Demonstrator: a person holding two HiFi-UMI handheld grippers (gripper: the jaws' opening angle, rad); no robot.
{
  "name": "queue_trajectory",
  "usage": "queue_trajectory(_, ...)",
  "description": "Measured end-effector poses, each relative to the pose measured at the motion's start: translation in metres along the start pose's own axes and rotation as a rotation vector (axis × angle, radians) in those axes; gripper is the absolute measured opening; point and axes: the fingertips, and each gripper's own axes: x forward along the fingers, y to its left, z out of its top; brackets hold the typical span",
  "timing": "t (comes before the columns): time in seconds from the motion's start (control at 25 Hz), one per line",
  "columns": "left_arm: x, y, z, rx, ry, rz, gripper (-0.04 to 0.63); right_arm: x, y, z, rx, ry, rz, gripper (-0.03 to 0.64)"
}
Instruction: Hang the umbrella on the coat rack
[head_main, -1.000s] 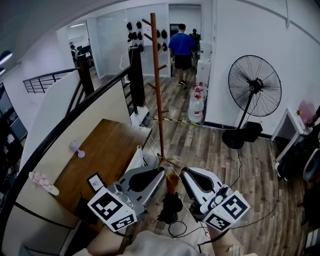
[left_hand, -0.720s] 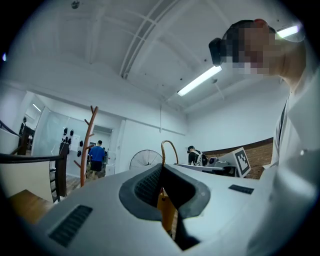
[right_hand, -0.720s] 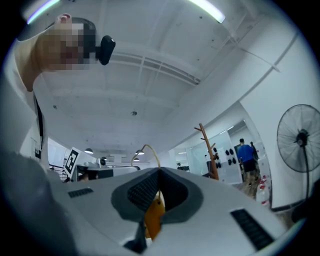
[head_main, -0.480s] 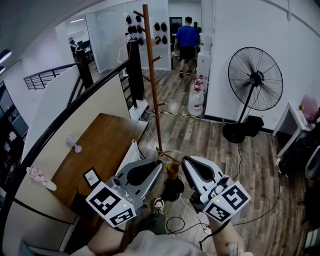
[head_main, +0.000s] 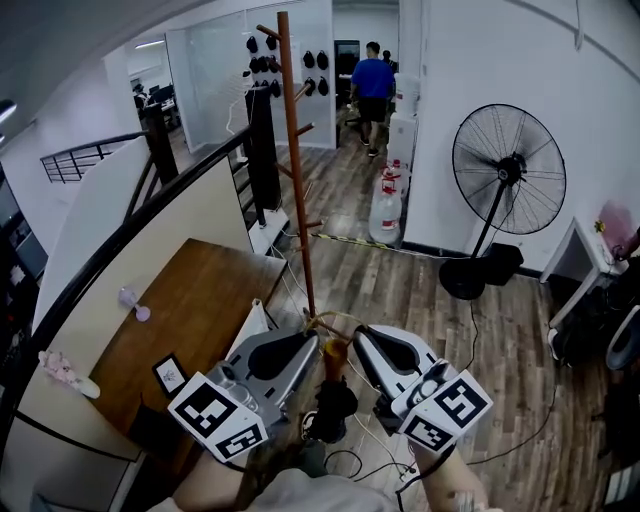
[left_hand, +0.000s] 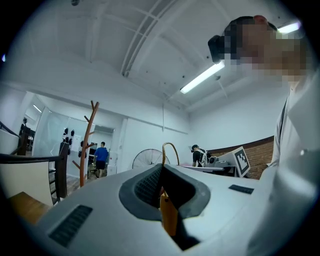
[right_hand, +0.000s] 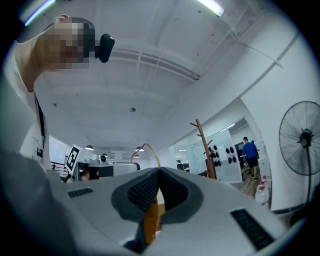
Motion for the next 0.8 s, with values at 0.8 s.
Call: queue_trajectory(0.8, 0.106, 0.196, 0.041, 0.03, -0.059, -0.083, 0.005, 0.181, -0.139, 0.029, -0.043, -0.046, -0.011, 0.006)
